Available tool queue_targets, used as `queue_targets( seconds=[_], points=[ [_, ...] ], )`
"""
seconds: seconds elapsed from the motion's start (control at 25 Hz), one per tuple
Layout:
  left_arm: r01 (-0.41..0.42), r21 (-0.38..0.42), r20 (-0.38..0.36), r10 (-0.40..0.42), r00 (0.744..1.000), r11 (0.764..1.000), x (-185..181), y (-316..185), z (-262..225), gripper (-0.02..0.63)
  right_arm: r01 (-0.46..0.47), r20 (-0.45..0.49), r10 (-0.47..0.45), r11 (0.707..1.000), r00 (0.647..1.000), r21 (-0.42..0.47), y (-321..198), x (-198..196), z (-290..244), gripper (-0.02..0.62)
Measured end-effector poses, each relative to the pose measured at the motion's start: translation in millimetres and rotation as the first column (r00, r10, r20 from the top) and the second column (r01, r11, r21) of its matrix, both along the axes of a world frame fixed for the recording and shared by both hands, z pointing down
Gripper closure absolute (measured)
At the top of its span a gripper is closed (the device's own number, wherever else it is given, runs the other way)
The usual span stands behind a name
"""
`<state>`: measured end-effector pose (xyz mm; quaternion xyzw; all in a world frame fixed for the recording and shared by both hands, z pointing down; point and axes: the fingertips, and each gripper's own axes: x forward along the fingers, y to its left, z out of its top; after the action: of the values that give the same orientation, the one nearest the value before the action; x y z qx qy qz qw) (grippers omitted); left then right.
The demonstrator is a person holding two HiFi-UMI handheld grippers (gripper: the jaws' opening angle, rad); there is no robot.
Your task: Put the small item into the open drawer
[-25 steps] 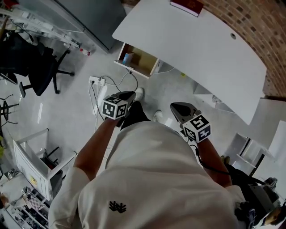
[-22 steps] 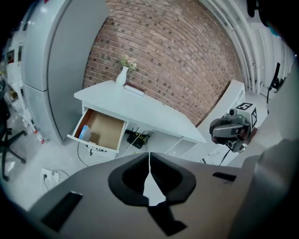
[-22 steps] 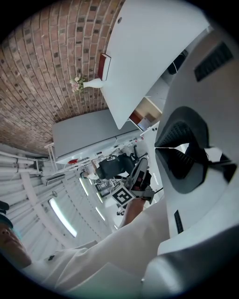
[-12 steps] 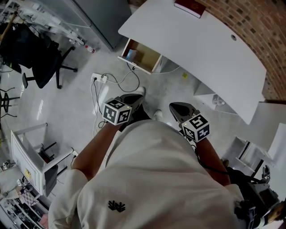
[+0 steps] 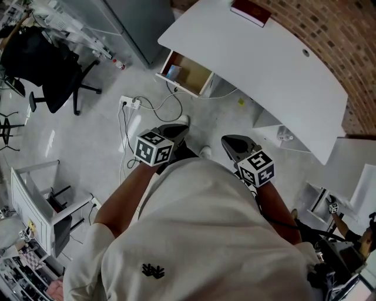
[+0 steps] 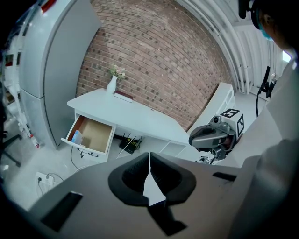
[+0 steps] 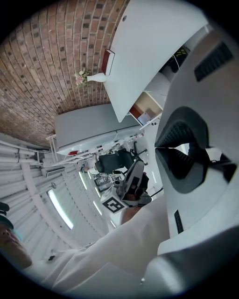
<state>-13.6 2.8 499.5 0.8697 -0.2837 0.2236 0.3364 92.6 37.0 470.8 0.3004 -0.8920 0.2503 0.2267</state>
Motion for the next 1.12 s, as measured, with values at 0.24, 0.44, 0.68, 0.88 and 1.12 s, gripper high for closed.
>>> queue_targets(
  seconds=[0.24, 0.44, 0.68, 0.88, 1.12],
  points=[
    [0.015, 0.005, 0.003, -0.015, 1.000, 1.000, -5.9, 5.7, 2.2, 0.577, 0.015, -0.003, -0.015, 1.000, 1.000, 0.017, 3.2, -5.0, -1.2, 0.565],
    [0.018, 0.003, 0.005, -0.018, 1.000, 1.000, -7.5, 9.3, 4.2, 0.577, 0.026, -0.003, -0.026, 0.999, 1.000, 0.021, 5.9, -7.9, -0.5, 0.566],
    [0.020, -0.001, 0.017, -0.020, 1.000, 1.000, -6.0, 8.7, 6.6, 0.577, 0.034, -0.003, -0.034, 0.999, 0.999, 0.017, 5.8, -5.4, 0.8, 0.566],
    [0.014, 0.003, 0.027, -0.014, 1.000, 1.000, -6.7, 9.5, 6.0, 0.577, 0.039, -0.001, -0.039, 0.999, 0.999, 0.021, 6.8, -7.8, -1.2, 0.566],
    [0.009, -0.002, 0.038, -0.009, 0.999, 1.000, -4.3, 10.1, 9.8, 0.577, 0.045, -0.002, -0.045, 0.999, 0.999, 0.014, 6.8, -5.8, 1.0, 0.566]
  ],
)
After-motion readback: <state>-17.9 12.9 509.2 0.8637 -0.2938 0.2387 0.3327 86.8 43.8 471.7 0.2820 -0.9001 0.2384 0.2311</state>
